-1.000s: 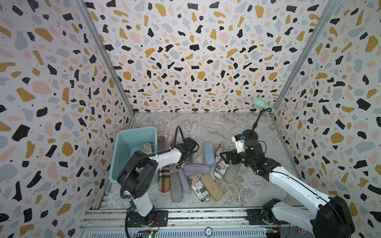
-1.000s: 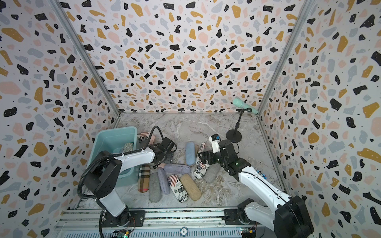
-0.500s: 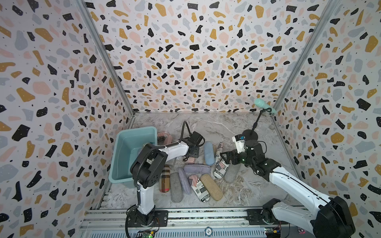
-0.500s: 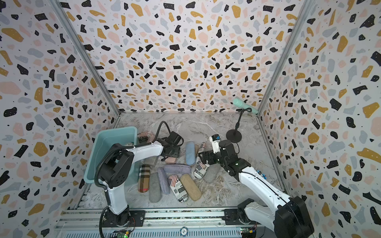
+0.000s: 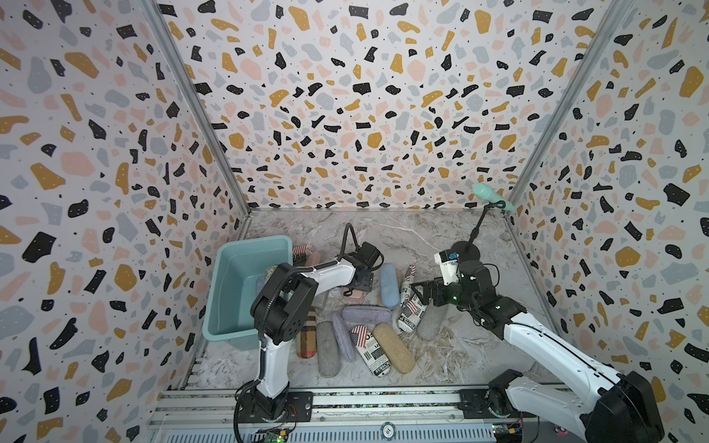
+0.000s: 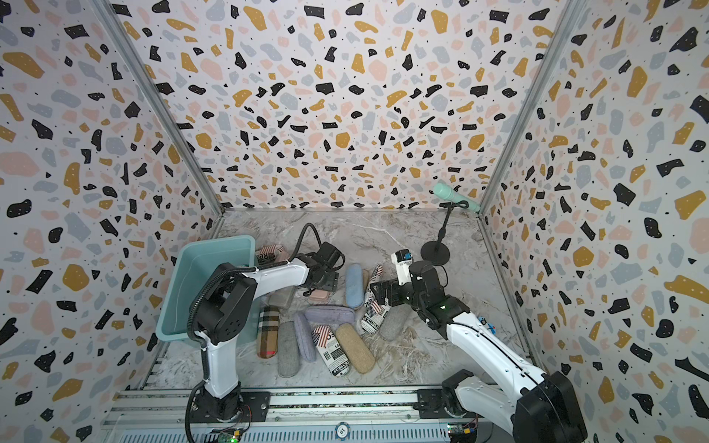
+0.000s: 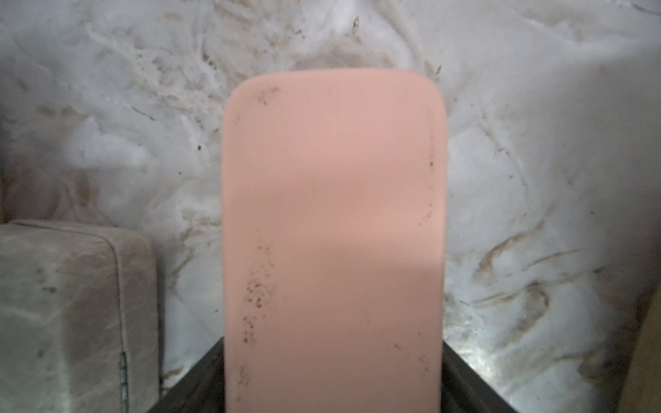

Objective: Put the glasses cases into the storage boxes
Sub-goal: Move the glasses case to the center of the board, then pick up the glasses case at the center of the board.

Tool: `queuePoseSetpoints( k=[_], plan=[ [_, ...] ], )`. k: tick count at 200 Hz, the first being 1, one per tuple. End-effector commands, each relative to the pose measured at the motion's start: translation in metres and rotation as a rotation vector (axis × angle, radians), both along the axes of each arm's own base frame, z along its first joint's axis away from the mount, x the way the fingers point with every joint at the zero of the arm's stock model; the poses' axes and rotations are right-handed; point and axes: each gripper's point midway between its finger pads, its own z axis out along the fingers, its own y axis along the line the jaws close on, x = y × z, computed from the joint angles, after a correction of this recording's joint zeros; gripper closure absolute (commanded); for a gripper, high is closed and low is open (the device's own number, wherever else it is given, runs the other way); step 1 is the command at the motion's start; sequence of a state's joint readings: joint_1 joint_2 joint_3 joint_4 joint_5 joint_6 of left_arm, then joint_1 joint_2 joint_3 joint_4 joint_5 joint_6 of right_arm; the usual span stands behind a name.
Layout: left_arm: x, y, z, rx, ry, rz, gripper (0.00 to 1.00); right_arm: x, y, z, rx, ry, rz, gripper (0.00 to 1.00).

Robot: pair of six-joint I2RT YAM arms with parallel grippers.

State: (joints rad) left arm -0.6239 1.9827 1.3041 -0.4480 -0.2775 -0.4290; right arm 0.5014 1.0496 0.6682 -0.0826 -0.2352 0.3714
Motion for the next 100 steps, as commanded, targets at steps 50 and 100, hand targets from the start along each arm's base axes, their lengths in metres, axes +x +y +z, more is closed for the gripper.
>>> queuePoseSetpoints(
  k=[50, 100],
  plan=[
    [0.004, 0.001, 0.051, -0.019, -0.081, -0.018, 0.33, 0.000, -0.001, 0.013, 0.004, -0.030, 0.007, 0.04],
    [0.016, 0.007, 0.151, -0.031, -0.251, -0.023, 0.34, 0.001, 0.001, 0.019, 0.009, -0.042, 0.011, 0.05]
  ],
)
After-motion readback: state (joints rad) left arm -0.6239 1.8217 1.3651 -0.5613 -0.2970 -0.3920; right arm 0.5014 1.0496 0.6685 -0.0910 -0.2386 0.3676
